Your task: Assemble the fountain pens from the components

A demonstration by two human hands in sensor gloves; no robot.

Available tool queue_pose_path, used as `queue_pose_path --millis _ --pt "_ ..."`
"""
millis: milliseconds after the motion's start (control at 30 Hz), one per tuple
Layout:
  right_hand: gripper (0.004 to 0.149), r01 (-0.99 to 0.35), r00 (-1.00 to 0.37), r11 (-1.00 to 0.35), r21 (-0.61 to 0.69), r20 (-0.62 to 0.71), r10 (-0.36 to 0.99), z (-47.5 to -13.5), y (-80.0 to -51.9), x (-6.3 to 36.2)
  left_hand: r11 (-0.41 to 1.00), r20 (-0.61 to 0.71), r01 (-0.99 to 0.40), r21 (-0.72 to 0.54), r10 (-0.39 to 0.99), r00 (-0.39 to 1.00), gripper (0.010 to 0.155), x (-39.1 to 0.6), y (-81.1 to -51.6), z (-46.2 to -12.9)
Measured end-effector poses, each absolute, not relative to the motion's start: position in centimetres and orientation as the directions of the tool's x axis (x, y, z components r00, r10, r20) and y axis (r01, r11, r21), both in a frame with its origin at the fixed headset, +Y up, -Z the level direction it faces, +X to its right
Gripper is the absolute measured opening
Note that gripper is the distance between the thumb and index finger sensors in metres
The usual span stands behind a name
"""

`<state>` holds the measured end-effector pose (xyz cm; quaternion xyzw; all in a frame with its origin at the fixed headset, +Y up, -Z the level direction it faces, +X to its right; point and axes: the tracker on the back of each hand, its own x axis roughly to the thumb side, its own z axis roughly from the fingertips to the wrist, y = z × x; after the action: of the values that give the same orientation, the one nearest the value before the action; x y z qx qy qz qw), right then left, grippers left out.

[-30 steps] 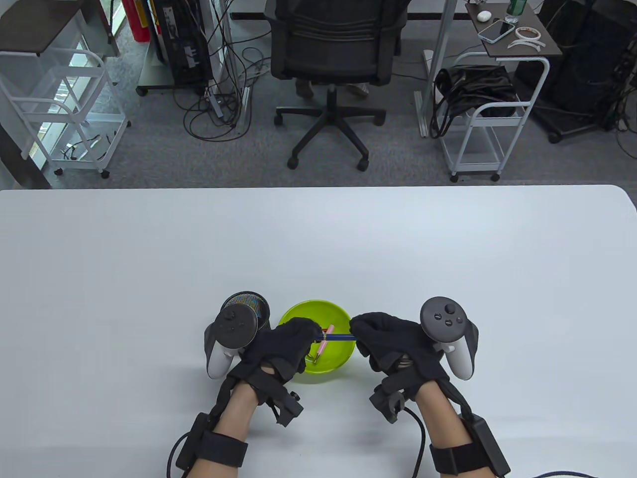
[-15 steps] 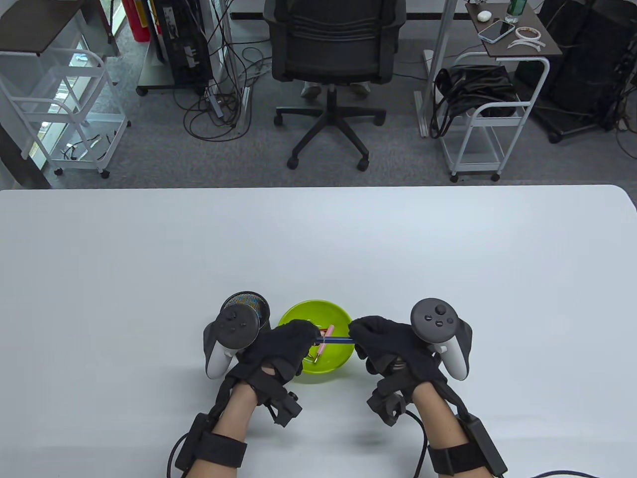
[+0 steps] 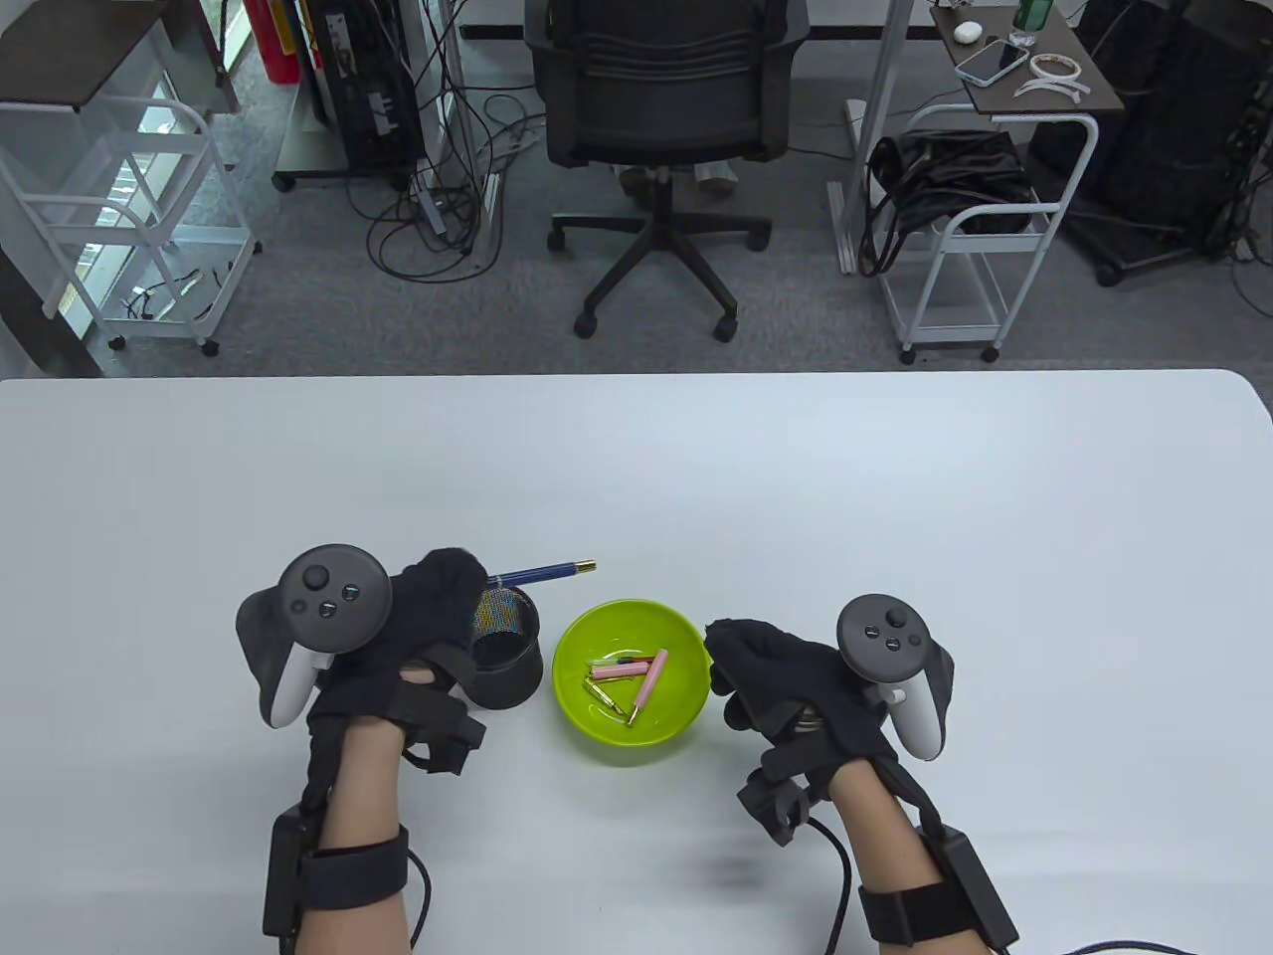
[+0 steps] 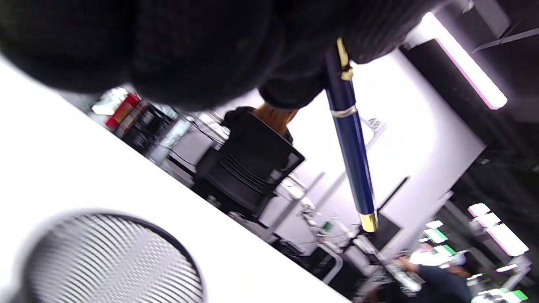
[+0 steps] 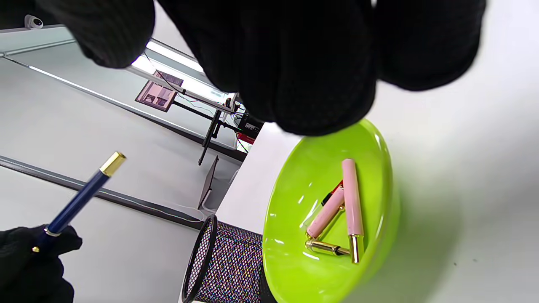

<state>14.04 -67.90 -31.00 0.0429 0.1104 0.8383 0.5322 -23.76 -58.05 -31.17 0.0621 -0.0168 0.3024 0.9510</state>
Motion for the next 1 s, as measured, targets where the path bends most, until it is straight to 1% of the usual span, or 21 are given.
queue_pose_path --millis 100,200,300,367,500,767,1000 --pt "0.063 -0.883 -0.428 -0.406 0.237 -0.047 0.903 -31.0 -67.9 14.0 0.876 0.015 -0.474 0.092 0.475 0.880 0.048 -24.3 -58.1 -31.5" --pt "0.063 -0.882 -0.426 -0.403 0.243 -0.049 0.903 -31.0 -67.9 13.9 0.917 -0.035 -0.393 0.067 0.396 0.918 0.047 -24.5 -59.3 -31.9" --pt "0.063 -0.883 -0.424 -0.401 0.243 -0.045 0.905 -31.0 -67.9 14.0 0.926 -0.067 -0.372 0.060 0.376 0.924 0.047 -24.3 -60.8 -32.3" --pt "0.063 -0.884 -0.423 -0.403 0.236 -0.042 0.905 -30.9 -67.8 14.1 0.943 -0.084 -0.331 0.024 0.332 0.939 0.047 -23.7 -62.0 -32.9" --pt "0.063 -0.887 -0.420 -0.401 0.230 -0.042 0.906 -30.9 -67.8 14.2 0.964 -0.084 -0.261 -0.048 0.256 0.963 0.047 -22.8 -63.6 -33.7" --pt "0.063 -0.884 -0.425 -0.404 0.235 -0.044 0.904 -31.0 -67.8 14.2 0.973 -0.096 -0.210 -0.100 0.201 0.975 0.045 -21.4 -65.1 -34.6" --pt "0.063 -0.883 -0.427 -0.404 0.238 -0.051 0.903 -31.0 -67.8 14.3 0.978 -0.096 -0.184 -0.094 0.175 0.980 0.043 -20.8 -65.2 -34.8"
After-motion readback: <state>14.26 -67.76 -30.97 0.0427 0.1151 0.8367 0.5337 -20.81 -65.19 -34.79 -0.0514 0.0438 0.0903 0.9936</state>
